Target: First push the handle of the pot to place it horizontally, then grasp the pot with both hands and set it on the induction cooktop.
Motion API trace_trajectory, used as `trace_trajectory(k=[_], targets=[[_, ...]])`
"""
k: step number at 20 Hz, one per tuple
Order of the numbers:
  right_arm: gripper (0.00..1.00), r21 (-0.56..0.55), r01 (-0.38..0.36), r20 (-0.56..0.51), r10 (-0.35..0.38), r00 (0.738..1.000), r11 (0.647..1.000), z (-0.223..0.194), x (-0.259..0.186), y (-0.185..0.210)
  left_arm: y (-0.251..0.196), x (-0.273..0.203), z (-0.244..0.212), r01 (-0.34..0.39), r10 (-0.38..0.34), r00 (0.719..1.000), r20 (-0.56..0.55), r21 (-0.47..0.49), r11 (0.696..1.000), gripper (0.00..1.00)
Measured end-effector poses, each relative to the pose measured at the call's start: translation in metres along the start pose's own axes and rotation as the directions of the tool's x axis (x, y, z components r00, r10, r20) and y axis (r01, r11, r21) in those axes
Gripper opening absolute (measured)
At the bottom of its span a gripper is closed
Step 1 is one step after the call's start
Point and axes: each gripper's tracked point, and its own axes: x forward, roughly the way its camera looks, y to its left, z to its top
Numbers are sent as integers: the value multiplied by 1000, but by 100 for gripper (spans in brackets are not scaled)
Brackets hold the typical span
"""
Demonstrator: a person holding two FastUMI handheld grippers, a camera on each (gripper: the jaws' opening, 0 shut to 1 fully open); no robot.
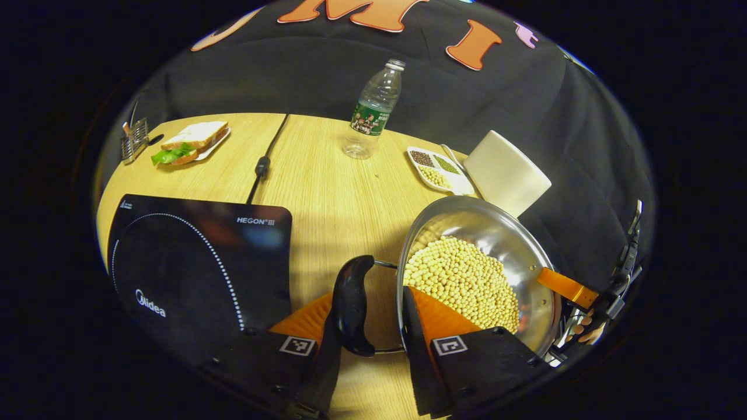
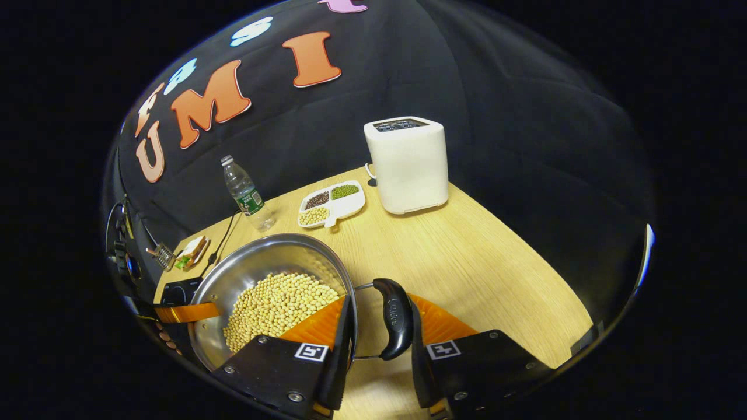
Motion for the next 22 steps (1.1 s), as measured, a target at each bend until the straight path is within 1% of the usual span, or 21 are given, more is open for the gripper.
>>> trace_trajectory(k=[2, 3, 5, 9, 10, 11, 12, 15, 16, 17, 20, 21, 22], targets=[[42, 10, -14, -10, 14, 1000, 1000, 0, -11, 7, 3, -10, 10, -7, 7, 1000, 21, 11, 1000, 59], [47, 12, -20, -9, 20, 1000, 1000, 2, -15, 13, 6, -14, 12, -8, 8, 1000, 26, 9, 1000, 59], [47, 6, -37, -3, 37, 999, 999, 6, -24, 29, 13, -27, 17, -10, 11, 999, 38, -2, 1000, 59], [47, -14, -72, 5, 72, 997, 997, 14, -49, 63, 36, -73, 25, -18, 19, 998, 60, -18, 1000, 59], [47, -18, -81, 3, 81, 997, 997, 14, -53, 73, 43, -86, 27, -22, 23, 998, 63, -24, 999, 59], [42, -18, -88, 2, 88, 996, 996, 15, -58, 84, 51, -102, 27, -26, 28, 997, 68, -30, 999, 59], [47, -23, -95, -1, 95, 996, 995, 14, -63, 92, 60, -114, 28, -30, 33, 997, 74, -35, 999, 59], [47, -43, -110, -3, 110, 994, 993, 13, -76, 122, 86, -136, 30, -43, 47, 995, 89, -42, 998, 58], [42, -47, -117, 3, 117, 993, 992, 12, -79, 133, 95, -142, 32, -48, 51, 994, 92, -45, 998, 58], [47, -48, -123, 3, 123, 992, 991, 10, -81, 143, 104, -149, 30, -52, 57, 994, 96, -52, 997, 58], [47, -54, -145, -15, 144, 989, 988, -2, -86, 174, 136, -169, 30, -73, 79, 992, 94, -63, 995, 58], [47, -53, -152, -25, 151, 988, 987, -7, -86, 183, 147, -175, 28, -81, 87, 992, 90, -65, 995, 57], [47, -50, -159, -35, 157, 987, 986, -11, -85, 193, 157, -181, 27, -88, 93, 992, 88, -67, 994, 59]])
